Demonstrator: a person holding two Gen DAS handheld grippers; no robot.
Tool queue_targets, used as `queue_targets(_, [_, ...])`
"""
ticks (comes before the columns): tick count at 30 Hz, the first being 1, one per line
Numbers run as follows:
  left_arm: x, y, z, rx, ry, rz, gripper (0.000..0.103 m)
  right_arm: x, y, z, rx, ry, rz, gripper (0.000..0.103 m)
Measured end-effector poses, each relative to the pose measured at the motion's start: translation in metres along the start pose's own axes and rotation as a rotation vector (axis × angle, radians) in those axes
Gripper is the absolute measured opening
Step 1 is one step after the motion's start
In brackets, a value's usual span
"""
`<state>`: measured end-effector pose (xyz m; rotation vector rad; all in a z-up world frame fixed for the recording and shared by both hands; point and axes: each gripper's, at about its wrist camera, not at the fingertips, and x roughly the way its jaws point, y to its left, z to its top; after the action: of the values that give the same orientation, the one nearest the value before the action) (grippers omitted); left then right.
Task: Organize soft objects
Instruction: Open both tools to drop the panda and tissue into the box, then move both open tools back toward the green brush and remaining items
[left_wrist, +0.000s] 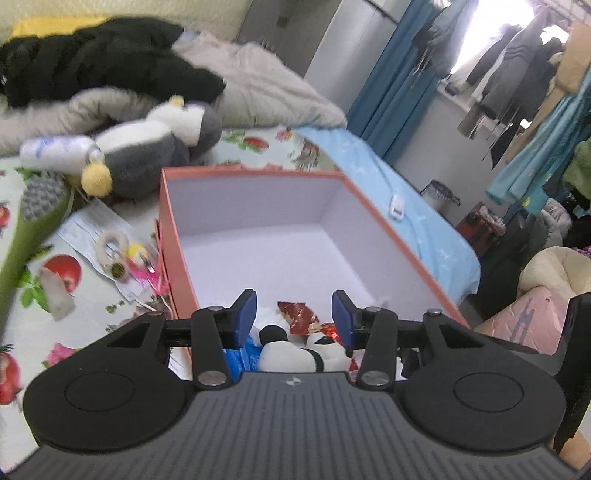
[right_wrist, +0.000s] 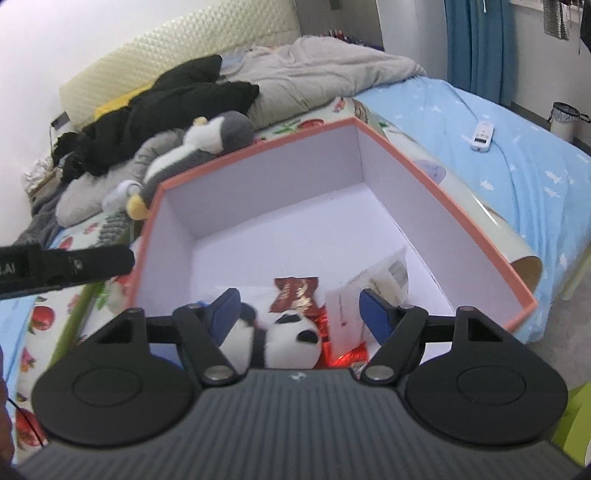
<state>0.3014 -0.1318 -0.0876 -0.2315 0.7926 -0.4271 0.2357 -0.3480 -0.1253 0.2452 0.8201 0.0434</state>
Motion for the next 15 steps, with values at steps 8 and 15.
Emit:
queue_targets(8, [-0.083,-0.011,-0.022,0.021,-0.063,0.016,0.052,-0.065,0.027,-0.015,-0.02,-0.058,0.031,0.073])
queue_targets(15, [-0.143,-0.018,-0.053,0.035,-0.092,0.049,0.052,-0.113,0.054,-0.036,-0.059,-0.09,0.074,0.073])
